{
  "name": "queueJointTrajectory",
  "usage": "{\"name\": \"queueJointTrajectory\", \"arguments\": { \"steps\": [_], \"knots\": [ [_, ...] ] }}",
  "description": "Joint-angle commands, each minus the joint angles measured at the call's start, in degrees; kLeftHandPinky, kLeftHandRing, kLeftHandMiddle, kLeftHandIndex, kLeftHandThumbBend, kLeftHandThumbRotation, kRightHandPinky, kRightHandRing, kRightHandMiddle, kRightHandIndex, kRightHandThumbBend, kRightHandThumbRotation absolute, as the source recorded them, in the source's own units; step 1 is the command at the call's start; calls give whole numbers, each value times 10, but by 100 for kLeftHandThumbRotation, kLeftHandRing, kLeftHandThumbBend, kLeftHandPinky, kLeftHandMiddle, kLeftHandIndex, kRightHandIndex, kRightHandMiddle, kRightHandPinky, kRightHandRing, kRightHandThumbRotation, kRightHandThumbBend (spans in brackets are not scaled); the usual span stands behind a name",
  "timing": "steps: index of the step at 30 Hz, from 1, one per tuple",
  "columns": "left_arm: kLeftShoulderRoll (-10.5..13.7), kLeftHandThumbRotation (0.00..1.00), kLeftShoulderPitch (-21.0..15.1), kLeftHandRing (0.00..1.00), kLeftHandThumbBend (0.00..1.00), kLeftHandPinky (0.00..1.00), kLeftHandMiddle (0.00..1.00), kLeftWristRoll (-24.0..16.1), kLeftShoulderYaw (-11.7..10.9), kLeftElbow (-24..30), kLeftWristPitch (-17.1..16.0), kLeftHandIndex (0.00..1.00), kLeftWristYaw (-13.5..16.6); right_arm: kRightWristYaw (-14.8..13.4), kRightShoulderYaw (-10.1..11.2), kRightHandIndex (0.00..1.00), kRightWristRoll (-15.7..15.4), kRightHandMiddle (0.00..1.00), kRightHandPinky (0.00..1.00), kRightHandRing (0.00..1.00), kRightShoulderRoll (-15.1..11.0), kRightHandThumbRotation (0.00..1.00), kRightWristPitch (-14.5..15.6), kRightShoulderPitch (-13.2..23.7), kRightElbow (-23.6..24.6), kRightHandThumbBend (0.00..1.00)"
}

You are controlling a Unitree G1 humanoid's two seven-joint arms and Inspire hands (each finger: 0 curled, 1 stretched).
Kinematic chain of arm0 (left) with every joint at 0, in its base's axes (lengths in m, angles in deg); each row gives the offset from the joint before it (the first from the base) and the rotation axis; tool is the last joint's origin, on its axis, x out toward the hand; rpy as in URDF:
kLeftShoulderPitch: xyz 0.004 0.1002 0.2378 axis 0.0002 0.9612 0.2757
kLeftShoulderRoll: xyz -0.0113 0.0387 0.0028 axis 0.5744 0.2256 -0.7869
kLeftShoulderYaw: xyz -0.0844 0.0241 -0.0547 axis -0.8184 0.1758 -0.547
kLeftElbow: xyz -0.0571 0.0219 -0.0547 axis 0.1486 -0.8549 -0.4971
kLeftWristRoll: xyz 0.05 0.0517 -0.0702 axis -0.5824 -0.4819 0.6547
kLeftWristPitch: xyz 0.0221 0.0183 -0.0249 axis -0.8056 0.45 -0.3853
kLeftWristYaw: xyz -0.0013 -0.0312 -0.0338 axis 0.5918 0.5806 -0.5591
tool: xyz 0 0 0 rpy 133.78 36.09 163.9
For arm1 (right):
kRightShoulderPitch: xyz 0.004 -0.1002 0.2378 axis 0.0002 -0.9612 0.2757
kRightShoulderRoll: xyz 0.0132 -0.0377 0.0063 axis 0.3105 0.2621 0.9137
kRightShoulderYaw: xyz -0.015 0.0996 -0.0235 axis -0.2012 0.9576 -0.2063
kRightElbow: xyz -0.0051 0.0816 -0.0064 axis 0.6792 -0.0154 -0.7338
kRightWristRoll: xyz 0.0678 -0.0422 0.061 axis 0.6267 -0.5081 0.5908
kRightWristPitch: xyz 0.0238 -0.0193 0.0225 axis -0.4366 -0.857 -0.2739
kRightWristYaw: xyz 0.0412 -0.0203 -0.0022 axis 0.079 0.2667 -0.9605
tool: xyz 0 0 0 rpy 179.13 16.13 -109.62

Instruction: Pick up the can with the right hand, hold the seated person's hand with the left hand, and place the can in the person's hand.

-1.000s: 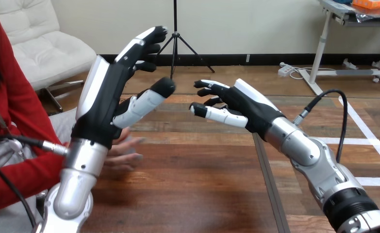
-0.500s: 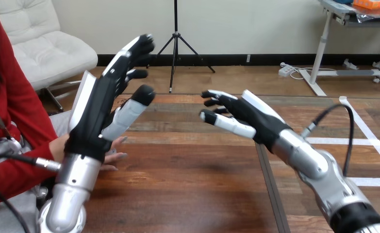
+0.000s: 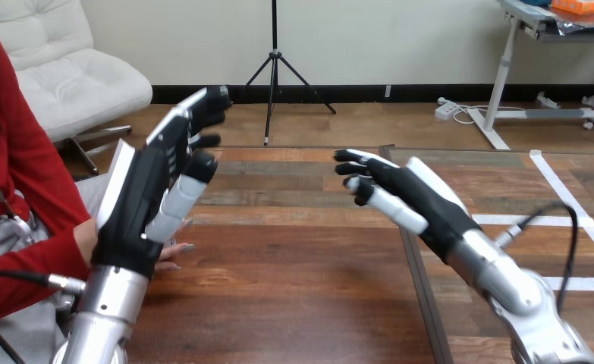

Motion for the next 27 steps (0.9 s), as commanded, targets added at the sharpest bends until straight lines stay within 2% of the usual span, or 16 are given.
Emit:
{"name": "queueJointTrajectory", "arguments": {
  "steps": [1, 8, 14, 18, 27],
  "knots": [
    [-11, 100, 2, 83, 89, 74, 82, 13, -12, -6, -15, 80, -7, 21, 43, 89, 77, 89, 80, 89, 30, 100, -23, -24, 73, 100],
    [-20, 100, 15, 81, 85, 71, 80, 33, -15, -17, -29, 78, -17, 48, 58, 90, 145, 90, 84, 91, 57, 100, -24, -70, 123, 97],
    [-34, 100, 24, 78, 82, 69, 78, 43, -19, -30, -51, 76, -20, 52, 64, 90, 175, 90, 85, 91, 80, 100, -18, -112, 171, 96],
    [-41, 100, 26, 76, 78, 67, 77, 43, -21, -35, -61, 75, -18, 59, 65, 91, 186, 91, 86, 91, 91, 100, -24, -131, 188, 94],
    [-51, 100, 24, 75, 72, 63, 76, 44, -25, -42, -66, 74, -24, 62, 67, 92, 180, 92, 87, 91, 107, 100, -49, -162, 202, 90]
  ]
}}
